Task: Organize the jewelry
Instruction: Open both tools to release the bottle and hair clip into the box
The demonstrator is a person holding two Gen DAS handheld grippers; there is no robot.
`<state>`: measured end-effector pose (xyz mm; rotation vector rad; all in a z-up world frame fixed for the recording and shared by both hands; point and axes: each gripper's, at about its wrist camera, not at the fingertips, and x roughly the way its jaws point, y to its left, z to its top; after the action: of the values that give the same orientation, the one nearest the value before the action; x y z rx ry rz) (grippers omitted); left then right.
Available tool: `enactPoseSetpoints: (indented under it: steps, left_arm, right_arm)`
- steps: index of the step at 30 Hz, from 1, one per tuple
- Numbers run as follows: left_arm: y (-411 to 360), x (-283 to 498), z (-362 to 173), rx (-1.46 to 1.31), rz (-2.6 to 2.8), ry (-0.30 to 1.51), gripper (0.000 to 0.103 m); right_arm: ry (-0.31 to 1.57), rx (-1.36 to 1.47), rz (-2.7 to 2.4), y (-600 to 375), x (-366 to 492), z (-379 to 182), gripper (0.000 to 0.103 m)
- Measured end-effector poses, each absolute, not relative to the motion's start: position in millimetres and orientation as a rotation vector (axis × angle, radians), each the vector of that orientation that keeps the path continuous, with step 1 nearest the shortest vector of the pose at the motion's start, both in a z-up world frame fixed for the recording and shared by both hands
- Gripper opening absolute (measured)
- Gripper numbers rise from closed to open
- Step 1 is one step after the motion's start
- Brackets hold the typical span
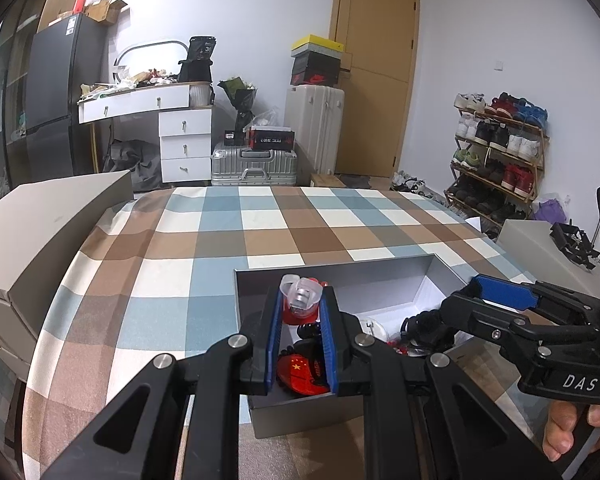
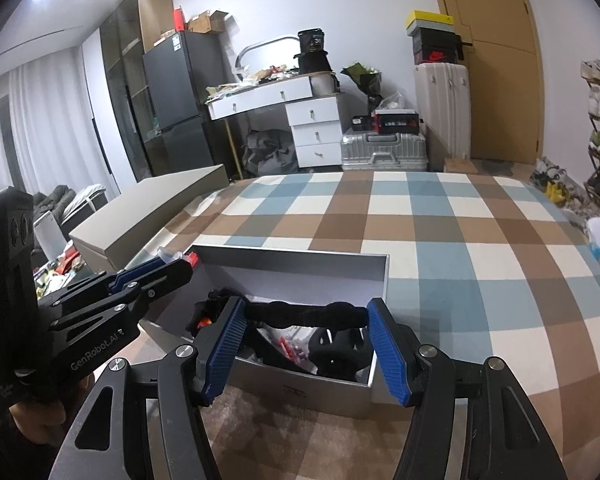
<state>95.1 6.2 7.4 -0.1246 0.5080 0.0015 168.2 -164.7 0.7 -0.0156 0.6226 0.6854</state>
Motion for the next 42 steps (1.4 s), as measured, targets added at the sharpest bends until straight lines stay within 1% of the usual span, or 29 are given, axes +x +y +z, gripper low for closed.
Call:
enactPoseSetpoints:
  steps: [2,3,5,8,12,18,19,23,24,26,30,31,32,33,35,37,39,40,41,42]
  left_arm:
    - [7.6,95.1,7.1,-0.129,0.002,0.508,0.013]
    - [7.7,94.9,7.0,-0.130,0.002,0.508,0.013]
    - [7.6,94.7,7.0,-0.130,0.001,0.508,0.013]
    - [7.5,94.4,7.0,-0.126,-0.001,0.506,0.013]
    - [7.3,93.3,6.9,-0.121,-0.001,0.503,0.013]
    - [4.9,92.8,6.8,-0.122,-0.012,0.512,0.014]
    - [3.9,92.7,6.8,-0.116,-0.016,0.515,0.016]
    - [1.5,90.2,9.0,-0.108,-0.015,0.503,0.039]
    - [1.8,90.1,9.0,-0.111,-0.016,0.501,0.042]
    - [4.4,89.2,10.0,-0.125,-0.008,0.495,0.056]
    - [6.7,89.2,10.1,-0.148,-0.001,0.494,0.066]
    - [7.3,89.5,10.0,-0.154,0.000,0.498,0.072]
    - [7.1,89.3,10.0,-0.155,0.001,0.498,0.075]
    - [6.4,88.2,10.3,-0.154,0.001,0.493,0.076]
    - [5.4,85.2,12.2,-0.153,-0.012,0.476,0.080]
    - [4.5,82.4,13.6,-0.158,-0.019,0.464,0.087]
    - [4.5,81.1,14.2,-0.160,-0.012,0.467,0.090]
    - [4.1,78.4,14.9,-0.158,-0.006,0.470,0.094]
    - [3.9,77.2,15.0,-0.153,-0.002,0.471,0.101]
    - [3.7,73.6,15.9,-0.144,0.011,0.470,0.102]
  right_arm:
    - [0.618,-0.013,0.697,-164.1,167.1,1.9,0.063]
    - [0.615,-0.016,0.698,-163.4,166.5,3.0,0.067]
    - [0.608,-0.017,0.698,-163.7,164.9,5.1,0.072]
    - [0.605,-0.017,0.693,-165.8,164.5,7.2,0.073]
    - [0.605,0.003,0.683,-171.3,166.9,8.3,0.080]
    - [0.617,0.021,0.687,-174.9,168.6,10.3,0.083]
    - [0.618,0.020,0.688,-174.9,168.8,10.5,0.083]
    - [0.618,0.018,0.687,-175.0,168.2,10.6,0.084]
    - [0.618,0.017,0.687,-175.4,168.3,10.6,0.084]
    - [0.618,0.018,0.688,-175.5,168.8,10.8,0.085]
    - [0.615,0.017,0.683,-176.1,167.3,11.2,0.090]
    - [0.615,0.016,0.687,-176.3,167.2,11.7,0.091]
    - [0.614,0.015,0.690,-177.5,165.6,11.9,0.094]
    - [0.610,0.014,0.693,-178.6,164.2,12.2,0.098]
    - [0.599,0.020,0.691,-181.8,161.2,12.7,0.103]
    - [0.592,0.037,0.695,-186.4,158.8,12.9,0.103]
    - [0.592,0.052,0.701,-190.5,156.9,12.4,0.103]
    - [0.588,0.057,0.703,-192.7,155.0,12.3,0.103]
    - [0.580,0.054,0.702,-194.4,152.6,12.5,0.103]
    - [0.573,0.048,0.701,-195.0,149.9,12.9,0.103]
